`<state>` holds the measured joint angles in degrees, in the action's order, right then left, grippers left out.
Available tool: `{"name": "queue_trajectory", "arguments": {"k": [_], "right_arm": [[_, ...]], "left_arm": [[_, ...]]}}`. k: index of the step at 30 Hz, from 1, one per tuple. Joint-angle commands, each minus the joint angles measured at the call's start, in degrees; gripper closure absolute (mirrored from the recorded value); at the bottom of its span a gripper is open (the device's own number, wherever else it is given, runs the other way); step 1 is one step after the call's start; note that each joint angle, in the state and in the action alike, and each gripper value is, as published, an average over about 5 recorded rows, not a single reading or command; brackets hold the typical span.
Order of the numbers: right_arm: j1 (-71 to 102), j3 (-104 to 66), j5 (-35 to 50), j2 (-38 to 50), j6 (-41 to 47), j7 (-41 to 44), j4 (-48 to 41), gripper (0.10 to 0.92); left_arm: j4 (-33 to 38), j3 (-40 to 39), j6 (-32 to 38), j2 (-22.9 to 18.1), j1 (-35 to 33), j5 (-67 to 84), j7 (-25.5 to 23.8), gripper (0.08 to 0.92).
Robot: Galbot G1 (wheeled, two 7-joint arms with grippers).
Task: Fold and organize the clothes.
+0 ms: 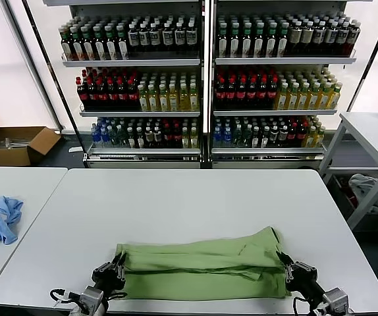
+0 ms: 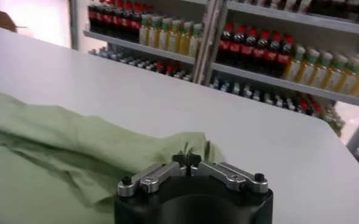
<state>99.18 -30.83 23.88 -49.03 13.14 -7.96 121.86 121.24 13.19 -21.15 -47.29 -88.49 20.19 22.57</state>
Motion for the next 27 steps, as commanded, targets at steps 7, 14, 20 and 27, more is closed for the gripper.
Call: {"name": "queue_trajectory", "arguments": {"k": [7, 14, 20, 27], "right_arm": [[-4.6, 1.5, 0.9, -2.2, 9.4, -18.5, 2.2, 0.581], [-4.2, -5.2, 1.9, -1.7, 3.3, -15.7, 7.7, 0.382], [3.7, -6.1, 0.4, -1.7, -12.7, -10.3, 6.0, 0.234], [12.7, -6.8, -2.1, -4.3, -32.5, -5.0, 1.5, 0.203]], "left_arm": [[5.9, 7.4, -3.5, 1.9, -0.4, -1.5, -1.5, 0.591], [17.4, 11.9, -3.0, -0.1, -4.9, 2.7, 0.5, 0.383], [14.3, 8.9, 4.9, -4.3, -10.8, 2.2, 1.8, 0.220], [10.3, 6.8, 11.1, -10.7, -14.1, 3.4, 1.8, 0.178]]}}
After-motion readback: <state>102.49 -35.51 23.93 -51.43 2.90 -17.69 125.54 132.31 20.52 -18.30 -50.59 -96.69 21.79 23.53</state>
